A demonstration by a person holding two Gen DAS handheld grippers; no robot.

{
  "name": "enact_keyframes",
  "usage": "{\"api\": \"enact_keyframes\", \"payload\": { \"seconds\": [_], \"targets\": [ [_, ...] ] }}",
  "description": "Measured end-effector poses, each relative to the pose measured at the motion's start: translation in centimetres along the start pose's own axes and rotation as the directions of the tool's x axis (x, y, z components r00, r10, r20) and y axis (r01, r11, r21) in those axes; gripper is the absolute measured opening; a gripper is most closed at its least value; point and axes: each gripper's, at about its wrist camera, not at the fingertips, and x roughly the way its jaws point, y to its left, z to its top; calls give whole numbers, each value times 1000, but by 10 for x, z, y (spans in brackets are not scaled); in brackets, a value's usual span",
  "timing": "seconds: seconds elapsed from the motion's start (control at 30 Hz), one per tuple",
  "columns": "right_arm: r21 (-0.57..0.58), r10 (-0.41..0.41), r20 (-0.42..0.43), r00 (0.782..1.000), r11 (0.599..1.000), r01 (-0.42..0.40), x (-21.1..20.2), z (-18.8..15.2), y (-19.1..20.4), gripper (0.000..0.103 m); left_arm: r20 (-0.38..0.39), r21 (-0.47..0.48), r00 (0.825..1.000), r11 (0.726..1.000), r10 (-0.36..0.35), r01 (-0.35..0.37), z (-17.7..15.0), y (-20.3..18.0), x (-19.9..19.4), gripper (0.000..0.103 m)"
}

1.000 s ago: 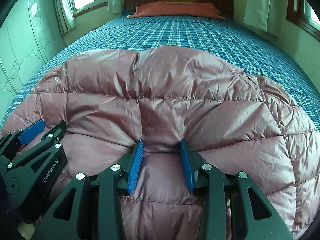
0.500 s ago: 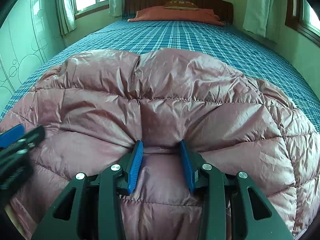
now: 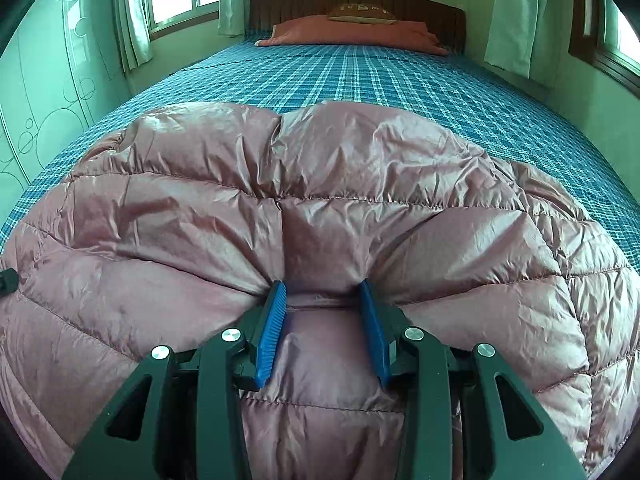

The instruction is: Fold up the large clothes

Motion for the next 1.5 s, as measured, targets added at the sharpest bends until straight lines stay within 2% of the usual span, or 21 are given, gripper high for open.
{"api": "enact_keyframes", "payload": {
  "seconds": [0.1,0.2,0.27,0.33,0.4,0.43,0.47,0.5,0.53,0.6,0.63,0.7,0.8,0.97,1.07,1.23,1.5],
  "targets": [
    [-1,-1,0,1000,1000,1,0,0,0,39,-58,-75,985,985,-162,158,2,4,18,76],
    [-4,-5,1,1000,1000,5,0,0,1,39,-68,-49,975,977,-213,210,5,3,30,80],
    [-6,-9,2,1000,1000,9,0,1,2,39,-63,-30,971,973,-232,230,6,0,34,79],
    [-8,-12,3,1000,1000,12,-1,1,4,39,-62,3,968,970,-243,244,7,-4,33,64],
    [-9,-15,4,1000,1000,16,-1,1,5,39,-65,22,958,959,-281,282,6,-7,29,41],
    [-10,-16,4,1000,1000,16,-1,1,6,39,-66,19,955,956,-290,292,5,-8,30,41],
    [-10,-17,4,1000,1000,17,-2,1,6,39,-59,20,959,960,-277,278,5,-8,30,41],
    [-10,-18,4,1000,1000,18,-1,1,7,39,-55,20,963,964,-262,263,5,-8,32,50],
    [-12,-19,4,1000,1000,19,-1,1,7,39,-44,11,966,967,-254,254,4,-6,35,53],
    [-12,-23,5,1000,1000,23,-1,0,9,39,-38,-26,960,961,-276,275,3,-2,42,54],
    [-12,-23,5,1000,1000,23,-1,0,9,39,-31,-20,960,961,-278,277,2,-3,40,51],
    [-15,-27,6,1000,1000,27,-1,0,10,39,-30,21,956,956,-291,291,2,-11,34,28],
    [-16,-33,8,999,999,33,-2,-1,13,39,4,66,953,951,-303,302,4,-20,14,15],
    [-18,-39,2,999,999,39,-3,1,17,39,68,105,935,935,-347,339,6,-42,-29,12],
    [-2,-20,-8,1000,1000,20,-9,7,13,39,78,146,934,931,-348,335,7,-62,-47,12],
    [65,14,-4,1000,998,-13,-40,4,-20,39,79,190,932,923,-353,333,6,-92,-70,12],
    [150,-64,54,996,987,55,-101,-27,-104,39,80,332,936,894,-344,300,-5,-166,-94,12]
  ]
}}
